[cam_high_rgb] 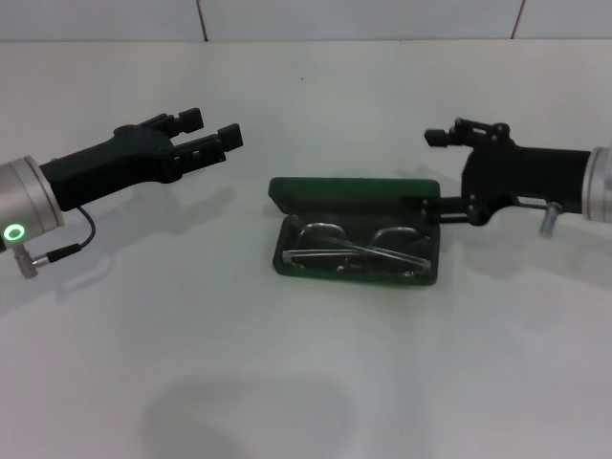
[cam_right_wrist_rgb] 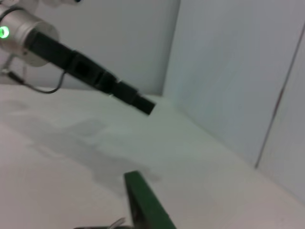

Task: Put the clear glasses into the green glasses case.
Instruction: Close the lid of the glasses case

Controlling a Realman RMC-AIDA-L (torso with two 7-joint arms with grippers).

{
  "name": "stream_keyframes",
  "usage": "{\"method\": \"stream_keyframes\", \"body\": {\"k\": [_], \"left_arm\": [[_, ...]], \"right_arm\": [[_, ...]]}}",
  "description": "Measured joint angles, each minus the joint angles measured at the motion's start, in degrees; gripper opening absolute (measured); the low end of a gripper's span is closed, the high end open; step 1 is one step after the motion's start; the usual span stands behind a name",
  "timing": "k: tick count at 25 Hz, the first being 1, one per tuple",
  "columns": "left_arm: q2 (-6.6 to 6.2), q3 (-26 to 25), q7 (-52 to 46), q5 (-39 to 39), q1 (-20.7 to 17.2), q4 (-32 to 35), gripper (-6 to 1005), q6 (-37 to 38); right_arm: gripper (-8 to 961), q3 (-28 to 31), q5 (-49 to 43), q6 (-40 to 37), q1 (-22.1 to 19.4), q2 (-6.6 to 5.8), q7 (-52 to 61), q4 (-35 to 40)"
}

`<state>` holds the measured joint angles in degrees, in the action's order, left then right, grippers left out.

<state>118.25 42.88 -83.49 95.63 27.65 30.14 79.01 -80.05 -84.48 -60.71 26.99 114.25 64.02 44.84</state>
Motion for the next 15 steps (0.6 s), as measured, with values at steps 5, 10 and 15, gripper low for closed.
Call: {"method": "stream_keyframes", "body": {"k": [5,10,15], "left_arm": [[0.05,0.0,-0.1,0.0,0.0,0.0,880,0.0],[0.1,0.0,-0.6,0.0,0.1,0.0,880,0.0],[0.48,0.0,-0.6,0.0,0.1,0.0,880,0.0]], "right_arm": [[783,0.9,-6.9,-2.4,1.0,-1.6,7.6,0.9],[834,1.7,-12.6,-4.4,1.9,-2.3,12.7,1.9],[832,8.3,-14.9,-11.8,2.7,-2.46,13.2,1.4]]}}
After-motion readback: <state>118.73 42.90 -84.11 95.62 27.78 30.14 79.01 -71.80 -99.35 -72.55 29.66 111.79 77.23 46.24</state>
